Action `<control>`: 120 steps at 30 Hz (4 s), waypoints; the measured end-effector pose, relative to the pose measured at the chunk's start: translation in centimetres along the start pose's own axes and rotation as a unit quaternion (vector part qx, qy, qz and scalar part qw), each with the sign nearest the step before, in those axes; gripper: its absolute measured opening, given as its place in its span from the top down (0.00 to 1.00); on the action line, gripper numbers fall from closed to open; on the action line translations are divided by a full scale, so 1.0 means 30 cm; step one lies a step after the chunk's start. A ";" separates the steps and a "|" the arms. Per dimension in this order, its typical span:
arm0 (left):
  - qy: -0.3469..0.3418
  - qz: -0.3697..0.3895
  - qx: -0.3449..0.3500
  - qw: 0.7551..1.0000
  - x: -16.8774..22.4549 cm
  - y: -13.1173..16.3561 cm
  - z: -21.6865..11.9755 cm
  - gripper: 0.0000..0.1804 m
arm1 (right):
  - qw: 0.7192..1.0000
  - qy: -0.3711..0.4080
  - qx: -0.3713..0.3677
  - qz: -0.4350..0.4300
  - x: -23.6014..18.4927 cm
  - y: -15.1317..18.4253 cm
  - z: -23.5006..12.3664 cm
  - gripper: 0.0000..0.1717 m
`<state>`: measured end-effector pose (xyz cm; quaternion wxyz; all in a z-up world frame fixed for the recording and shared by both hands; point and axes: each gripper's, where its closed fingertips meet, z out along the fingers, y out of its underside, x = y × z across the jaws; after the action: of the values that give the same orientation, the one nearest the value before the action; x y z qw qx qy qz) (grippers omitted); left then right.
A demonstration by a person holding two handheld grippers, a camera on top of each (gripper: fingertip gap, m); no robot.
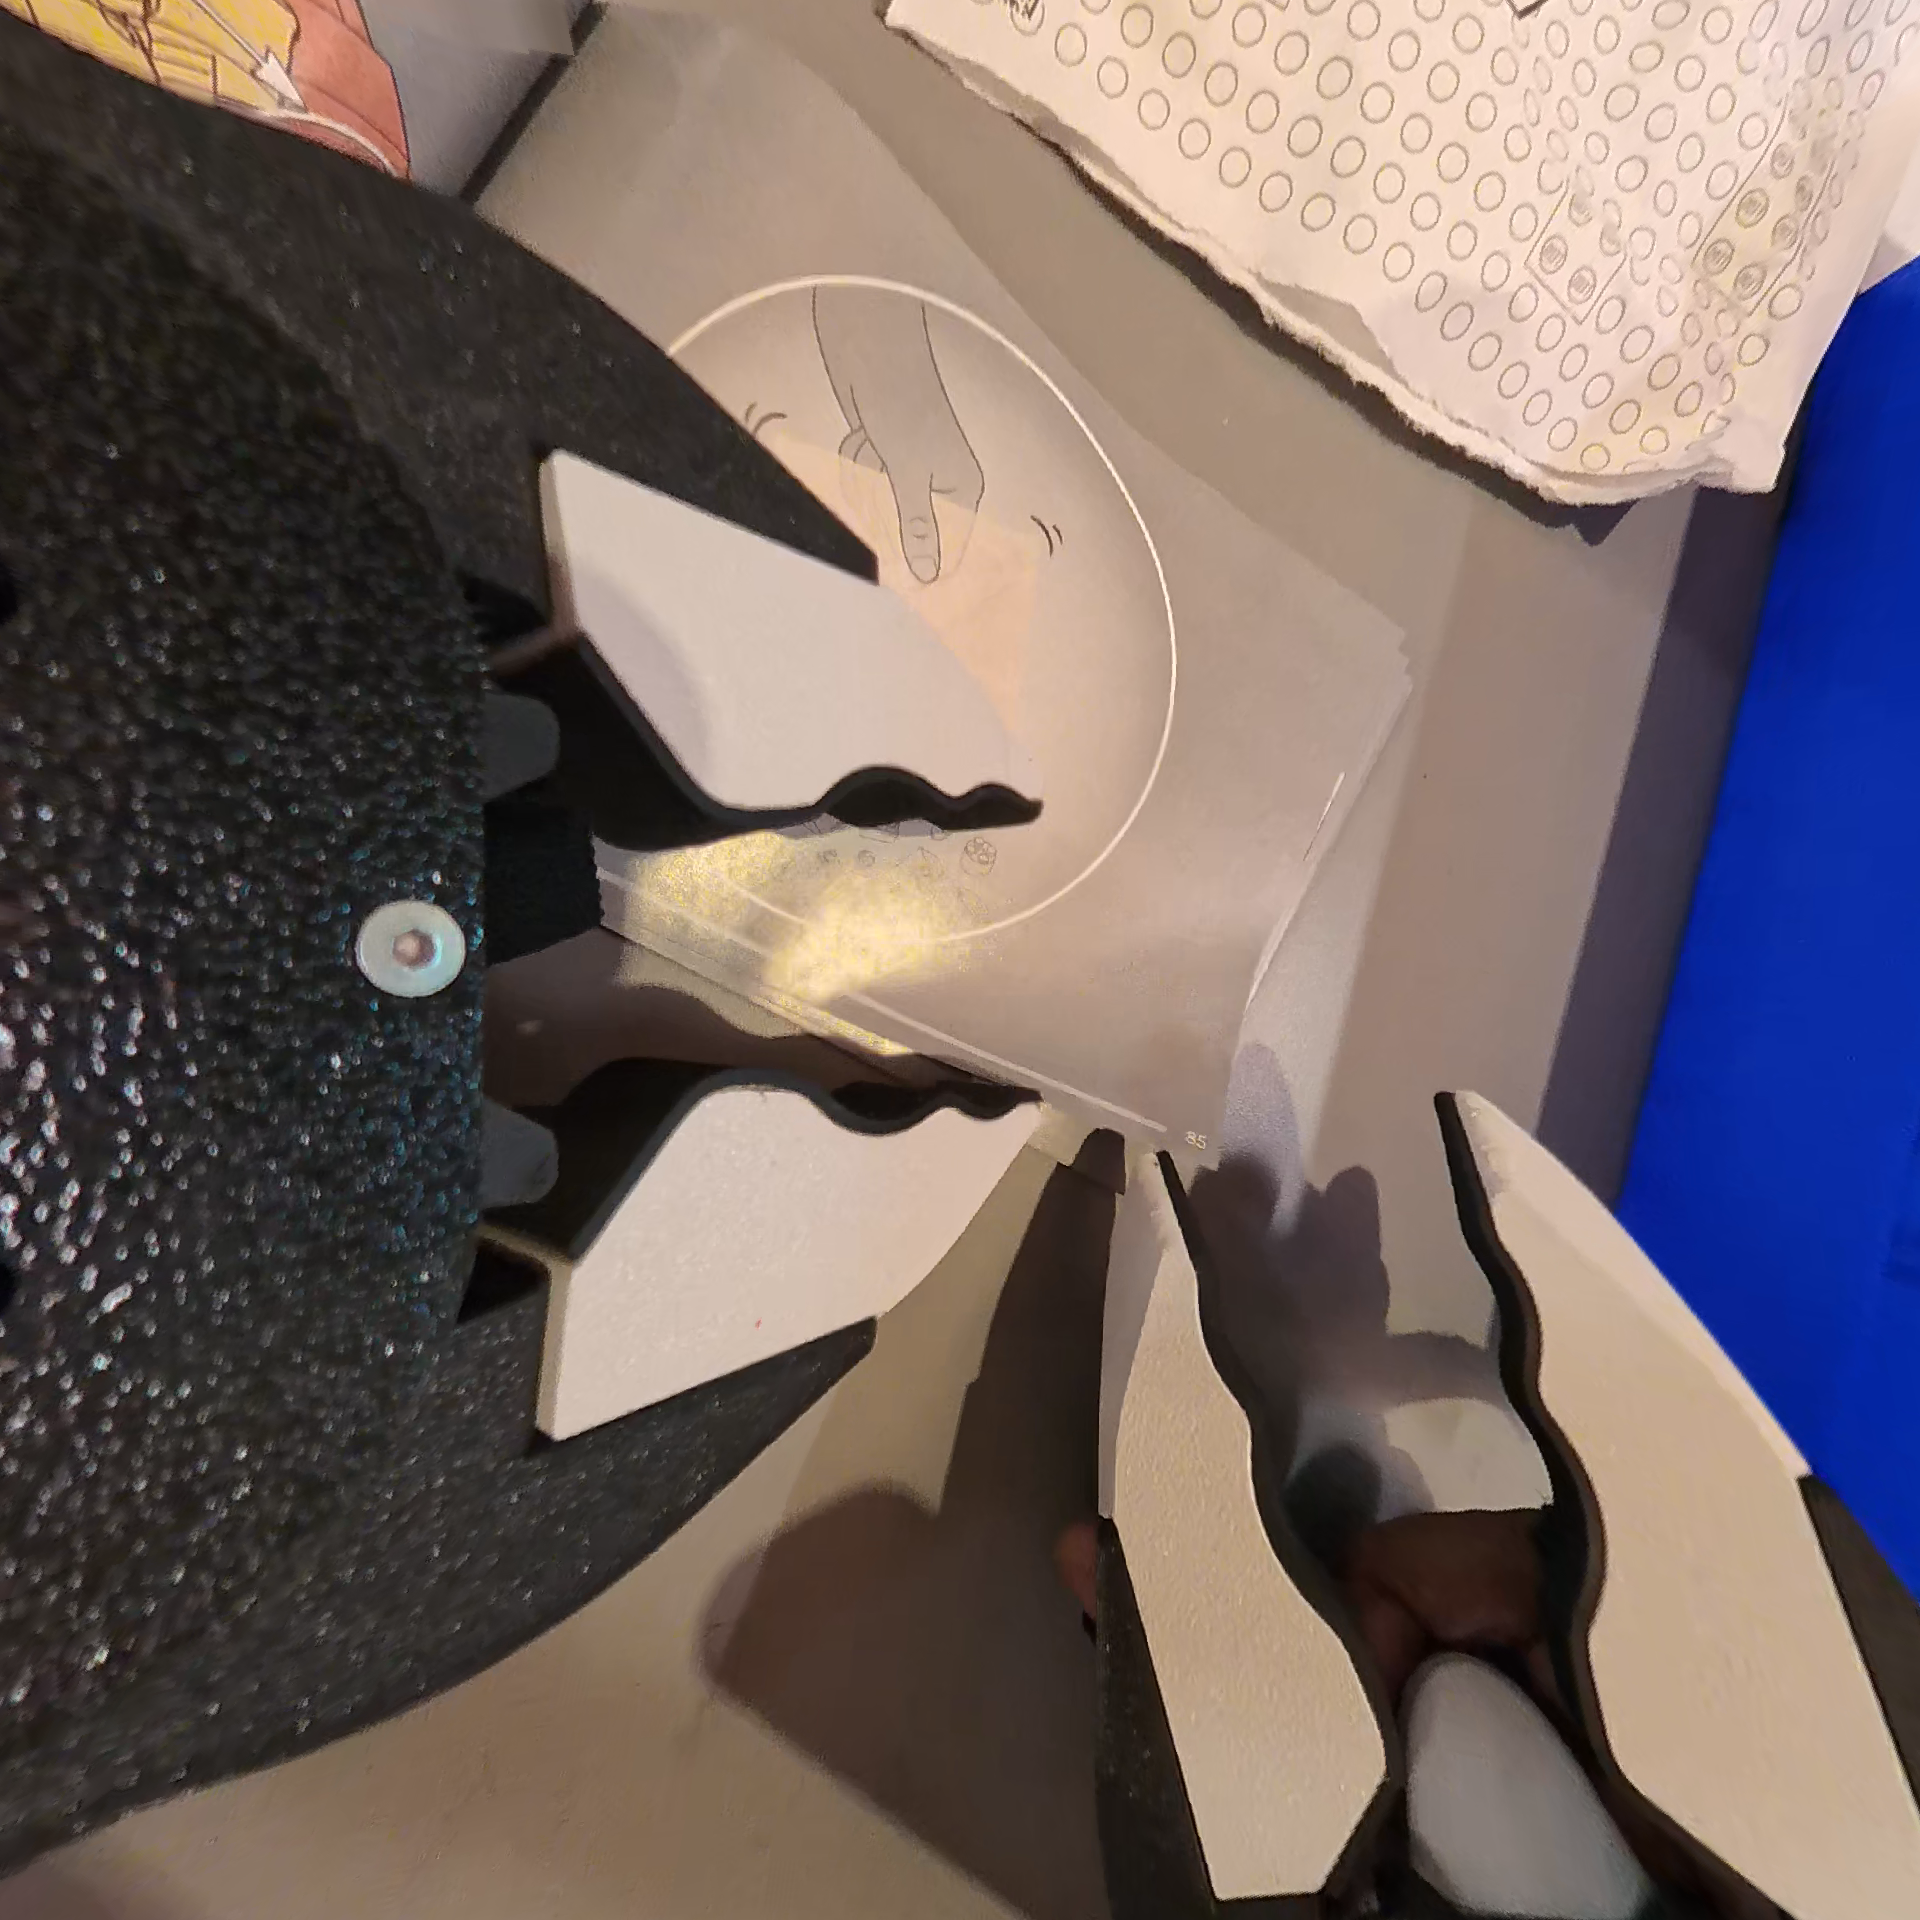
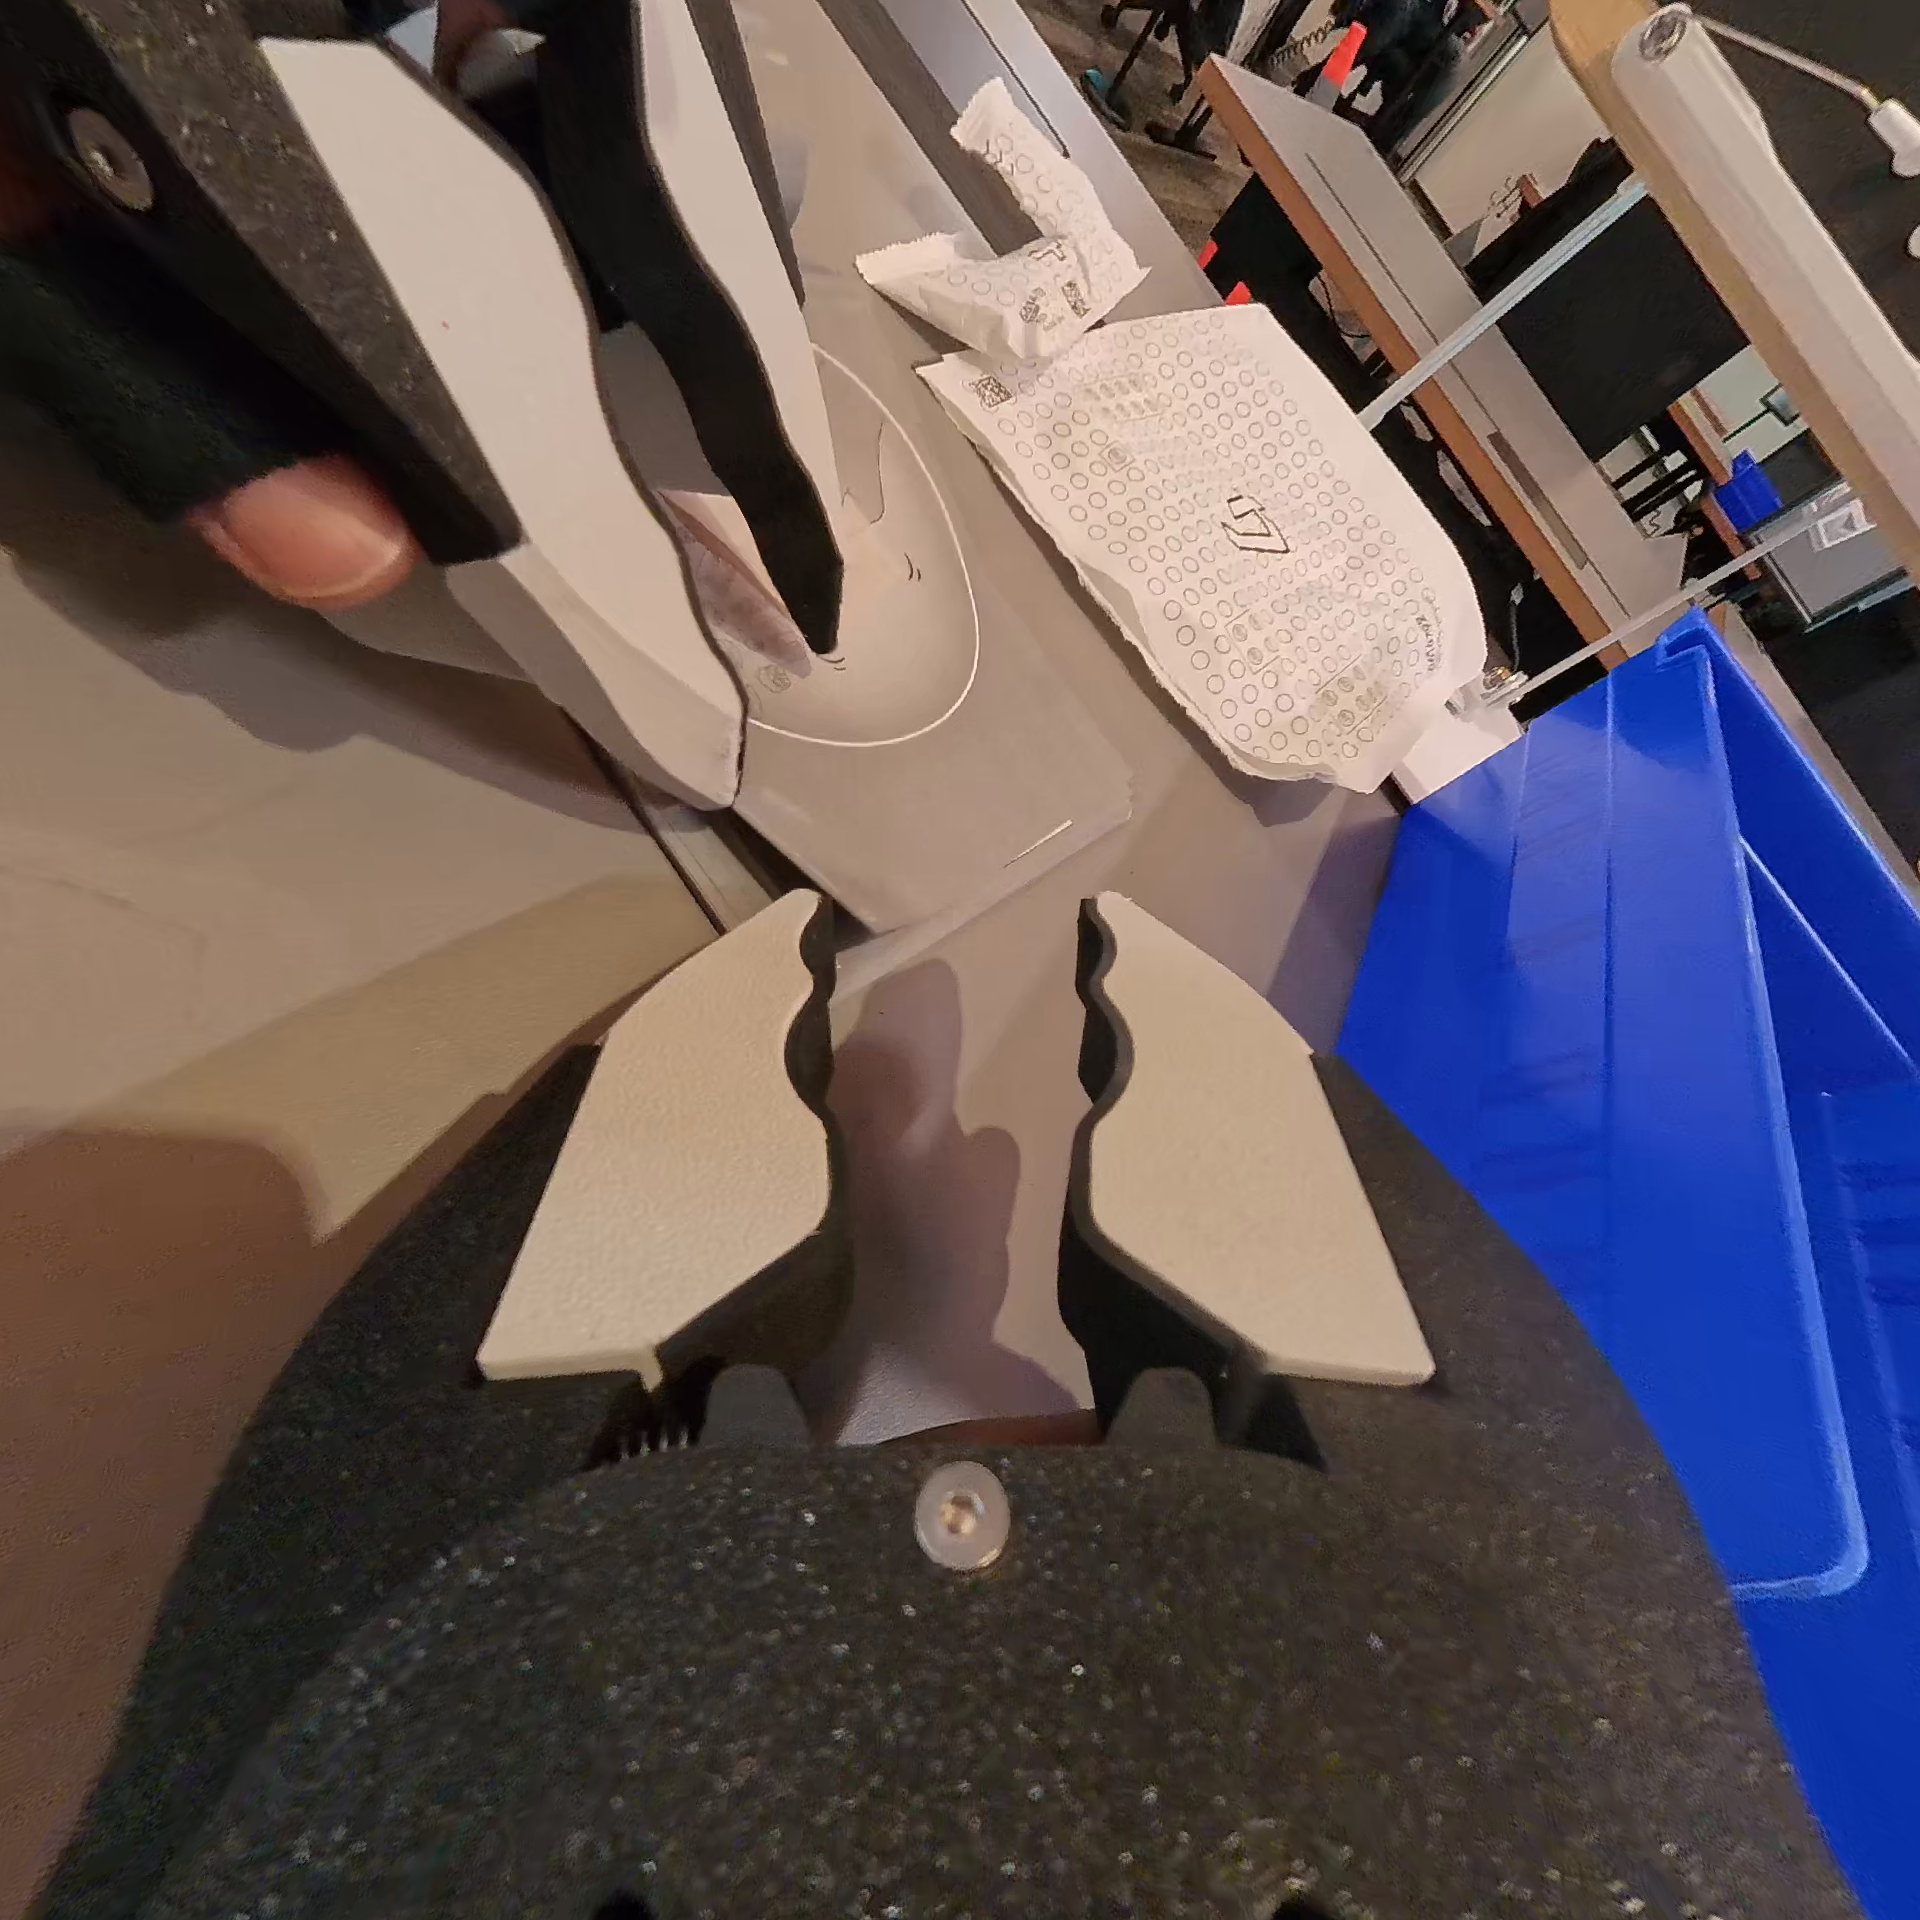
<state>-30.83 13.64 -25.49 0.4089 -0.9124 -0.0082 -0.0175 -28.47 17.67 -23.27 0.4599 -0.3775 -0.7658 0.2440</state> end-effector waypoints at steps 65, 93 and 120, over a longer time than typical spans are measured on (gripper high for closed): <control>-0.065 0.041 0.108 0.991 0.019 -0.086 -0.058 1.00 | 0.998 0.044 0.044 -0.002 0.030 -0.062 0.027 0.75; -0.182 -0.168 0.351 0.903 -0.212 -0.155 -0.464 1.00 | 0.994 0.053 0.099 -0.014 0.000 -0.236 0.064 0.76; -0.366 -0.027 -0.150 0.918 -0.268 0.460 -0.701 0.76 | 0.984 -0.141 -0.041 -0.101 -0.214 -0.513 0.463 0.78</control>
<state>-39.01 -11.24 -22.11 0.2345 -0.9051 -0.1794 0.3060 -44.38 2.97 -21.88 0.3532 -0.2784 -0.8669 0.2151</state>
